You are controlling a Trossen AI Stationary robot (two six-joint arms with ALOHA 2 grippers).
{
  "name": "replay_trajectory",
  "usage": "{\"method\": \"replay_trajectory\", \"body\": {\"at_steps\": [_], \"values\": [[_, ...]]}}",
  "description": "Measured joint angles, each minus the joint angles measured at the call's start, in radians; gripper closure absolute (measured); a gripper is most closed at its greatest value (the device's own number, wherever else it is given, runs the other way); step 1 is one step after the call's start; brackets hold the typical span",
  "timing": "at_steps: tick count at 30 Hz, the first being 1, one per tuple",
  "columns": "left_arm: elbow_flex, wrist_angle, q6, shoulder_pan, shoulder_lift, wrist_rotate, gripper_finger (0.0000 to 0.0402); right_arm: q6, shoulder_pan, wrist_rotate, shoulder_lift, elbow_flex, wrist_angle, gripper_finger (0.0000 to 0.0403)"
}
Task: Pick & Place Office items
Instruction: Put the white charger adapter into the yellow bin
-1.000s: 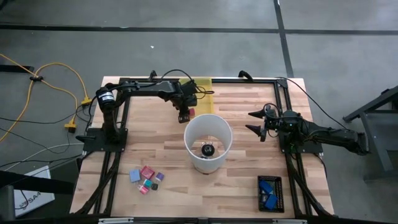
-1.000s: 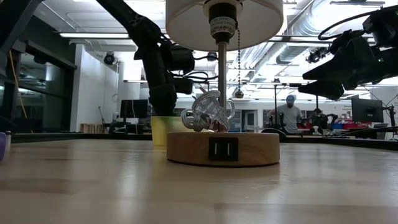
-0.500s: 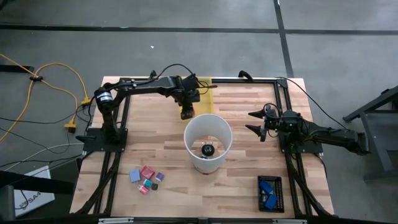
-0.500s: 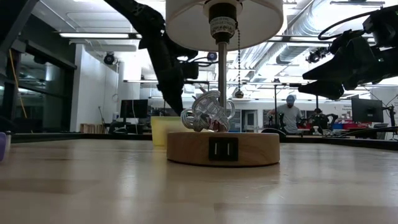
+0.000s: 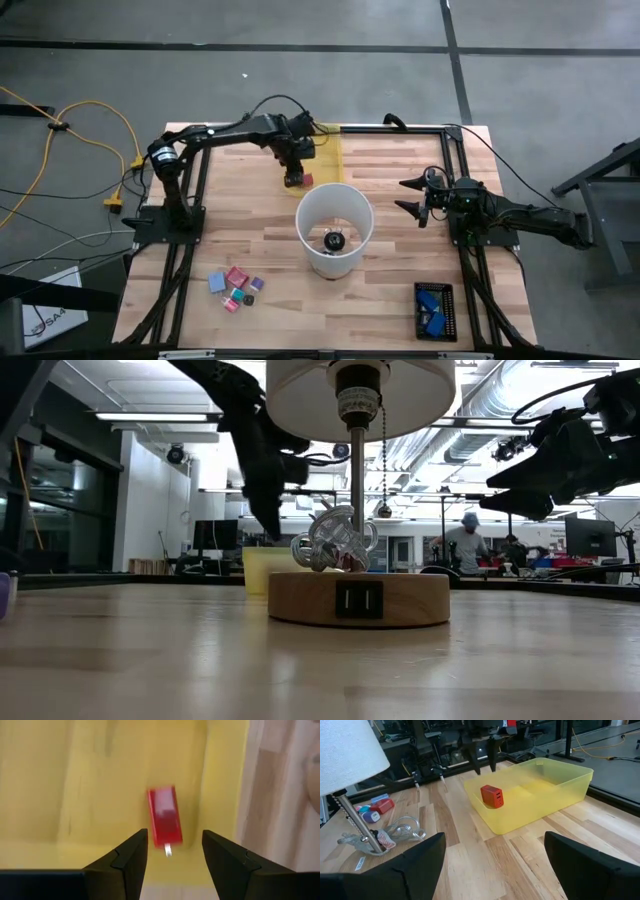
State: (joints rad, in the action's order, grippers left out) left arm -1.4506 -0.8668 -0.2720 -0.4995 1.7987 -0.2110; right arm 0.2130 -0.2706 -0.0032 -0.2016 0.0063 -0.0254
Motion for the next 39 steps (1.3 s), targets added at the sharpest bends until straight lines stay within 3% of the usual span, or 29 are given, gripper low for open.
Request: {"method": "replay_trajectory", "body": {"at_steps": [8, 20, 26, 39], "values": [[0.0, -0.124, -0.024, -0.061, -0.086, -0.049, 0.022, 0.0, 0.0, 0.0, 0.0, 0.0, 0.0, 0.0077], [0.0, -0.332, -0.075, -0.06, -0.163, -0.042, 0.022, 0.0, 0.0, 0.0, 0.0, 0.0, 0.0, 0.0076], [0.031, -0.352, -0.038, -0.059, -0.197, -0.054, 0.022, 0.0, 0.0, 0.0, 0.0, 0.0, 0.0, 0.0076], [0.386, -0.211, 0.212, 0.068, -0.5, -0.045, 0.022, 0.0, 0.0, 0.0, 0.0, 0.0, 0.0, 0.0077]]}}
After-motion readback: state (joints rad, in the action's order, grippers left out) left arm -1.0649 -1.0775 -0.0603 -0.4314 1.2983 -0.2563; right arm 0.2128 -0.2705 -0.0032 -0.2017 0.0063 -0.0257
